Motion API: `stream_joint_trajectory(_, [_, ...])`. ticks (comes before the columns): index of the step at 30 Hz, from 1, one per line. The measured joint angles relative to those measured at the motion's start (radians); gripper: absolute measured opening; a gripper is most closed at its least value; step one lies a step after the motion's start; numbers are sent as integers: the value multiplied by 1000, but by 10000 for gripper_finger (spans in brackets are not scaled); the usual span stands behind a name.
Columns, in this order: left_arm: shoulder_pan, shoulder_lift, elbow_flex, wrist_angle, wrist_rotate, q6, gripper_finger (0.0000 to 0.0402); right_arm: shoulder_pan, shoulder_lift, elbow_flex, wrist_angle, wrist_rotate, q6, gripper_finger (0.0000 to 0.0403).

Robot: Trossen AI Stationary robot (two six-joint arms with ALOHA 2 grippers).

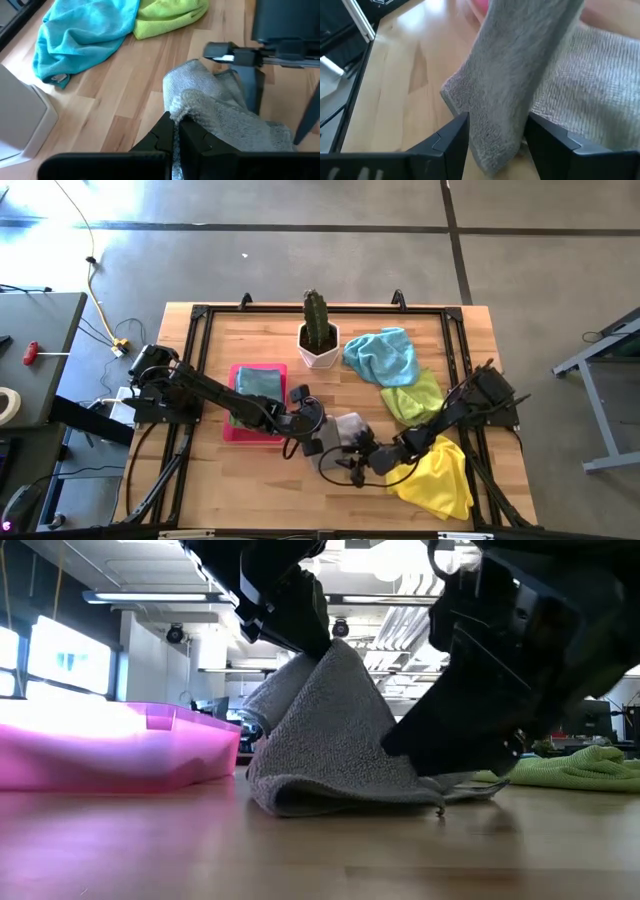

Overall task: Fold microfiber towels
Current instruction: Fold the gray towel

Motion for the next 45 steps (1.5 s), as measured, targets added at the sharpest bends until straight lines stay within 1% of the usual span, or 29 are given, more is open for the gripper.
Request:
stream_joint_trajectory(4, [0, 0, 0, 3, -20, 0, 3, 25, 26, 0, 33, 57, 14, 181])
stream_joint_trajectory(7, [0, 0, 0, 5, -24, 0, 3, 39, 48, 0, 62, 114, 16, 169])
stream_joint_trajectory(11, [0, 0, 0, 3, -39, 1, 3, 44, 71, 0, 80, 131, 25, 125])
stream_joint_trajectory(17, [0, 0, 0, 2, -49, 8, 3, 50, 80, 0, 83, 137, 55, 24])
stream_joint_trajectory(18, [0, 0, 0, 2, -52, 8, 3, 53, 80, 0, 85, 137, 53, 12])
stream_joint_trajectory(19, [-1, 0, 0, 2, -54, 8, 3, 55, 81, -1, 95, 134, 46, 7])
stream_joint_trajectory(22, [-4, 0, 0, -13, -41, 8, 3, 65, 79, -1, 127, 117, 49, 12])
stream_joint_trajectory(24, [-10, 0, 0, -28, -17, 8, 3, 69, 60, -2, 114, 96, 50, 5])
stream_joint_trajectory(27, [-23, -3, 0, -47, 34, 8, 3, 75, -2, -2, 70, 65, 32, 3])
stream_joint_trajectory(29, [-30, -19, -1, -66, 93, 8, 3, 79, -57, -2, 1, 61, 18, 2])
stream_joint_trajectory(31, [-33, -28, 2, -54, 193, 6, 3, 82, -123, -2, -94, 52, 6, 1])
stream_joint_trajectory(33, [-34, -52, -2, -84, 311, 0, 3, 82, -193, -2, -191, 34, 11, 1])
stream_joint_trajectory(35, [-34, -69, 1, -72, 432, 0, 3, 81, -266, -2, -309, 23, 14, 1])
stream_joint_trajectory(37, [-34, -83, 1, -79, 511, -9, 3, 79, -329, -2, -380, 24, 14, 1])
stream_joint_trajectory(38, [-34, -83, 1, -62, 532, -15, 3, 80, -366, -2, -426, 24, 9, 1])
stream_joint_trajectory(41, [-37, -80, 0, -60, 538, -27, 3, 73, -445, 9, -515, 22, -6, 1])
stream_joint_trajectory(43, [-44, -55, 3, -36, 534, -27, 3, 75, -488, 16, -593, 20, -26, 0])
stream_joint_trajectory(45, [-55, -30, -3, -50, 506, -28, 3, 75, -505, 32, -631, 9, -37, 0])
